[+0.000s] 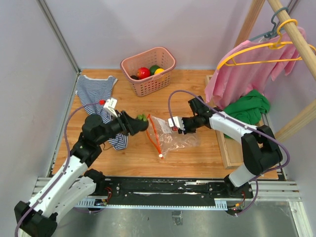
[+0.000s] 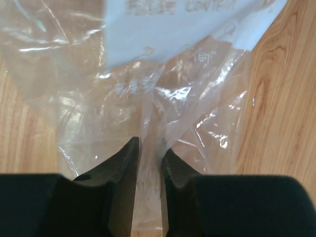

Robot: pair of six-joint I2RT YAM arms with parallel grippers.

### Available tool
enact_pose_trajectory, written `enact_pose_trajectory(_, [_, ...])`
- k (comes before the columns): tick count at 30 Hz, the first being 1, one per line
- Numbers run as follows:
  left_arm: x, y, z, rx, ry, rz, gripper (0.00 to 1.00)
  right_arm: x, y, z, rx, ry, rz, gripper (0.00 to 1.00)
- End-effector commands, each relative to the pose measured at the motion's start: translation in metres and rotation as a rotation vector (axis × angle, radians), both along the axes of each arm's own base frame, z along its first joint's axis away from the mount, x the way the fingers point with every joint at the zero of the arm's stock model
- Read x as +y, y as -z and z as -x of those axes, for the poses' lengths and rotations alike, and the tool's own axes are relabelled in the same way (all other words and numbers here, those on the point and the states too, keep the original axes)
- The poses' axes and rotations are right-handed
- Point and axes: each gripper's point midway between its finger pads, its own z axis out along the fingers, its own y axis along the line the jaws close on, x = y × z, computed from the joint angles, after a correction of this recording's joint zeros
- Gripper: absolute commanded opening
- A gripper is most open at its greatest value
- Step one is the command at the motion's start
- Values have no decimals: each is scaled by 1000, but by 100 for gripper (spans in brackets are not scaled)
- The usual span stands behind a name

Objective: Open the zip-top bag and remove the fake food
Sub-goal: Pick up the fake fruit from the zipper food storage bag, then place the fake fruit in the bin.

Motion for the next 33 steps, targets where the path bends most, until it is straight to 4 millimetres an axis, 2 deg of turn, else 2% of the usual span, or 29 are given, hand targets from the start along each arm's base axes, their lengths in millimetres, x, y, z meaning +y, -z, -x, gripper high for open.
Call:
enact_pose_trajectory(1, [10,-53,-59,-142,-129,63,19,-2,-10,2,20,0,-26,29])
enact_pose_trajectory(5, [24,-99,-117,-262,-240,114,19,0,-18,2,17,6,-45,53])
enact_pose_trajectory(7, [34,-100,-148,-263,-301,121,19,1,-28,2,13,13,-77,66])
enact_pose_trajectory(8, [37,-110,-162,-289,-322,128,20,3,-36,1,10,18,-99,70])
enact_pose_trajectory(12, [45,-113,-216,-304,-402,94,19,8,-74,8,33,8,-188,85])
enact_pose_trajectory(16, [47,-103,-264,-296,-471,46,19,7,-107,22,80,12,-207,89])
enact_pose_trajectory(22, [52,-86,-312,-292,-545,-36,18,-2,-146,57,129,13,-240,91])
enact_pose_trajectory(26, [53,-68,-338,-239,-579,-99,15,-5,-158,79,151,7,-288,92])
enact_pose_trajectory(30, [58,-36,-368,-106,-644,-205,14,-9,-160,89,144,12,-298,93])
enact_pose_trajectory(31, [59,-24,-374,-61,-663,-241,16,-11,-159,89,141,18,-294,93])
enact_pose_trajectory(32, [59,-12,-380,2,-682,-287,23,-12,-159,89,136,23,-291,93])
enact_pose_trajectory(33, [60,-11,-382,34,-711,-320,35,-14,-159,89,133,29,-286,94])
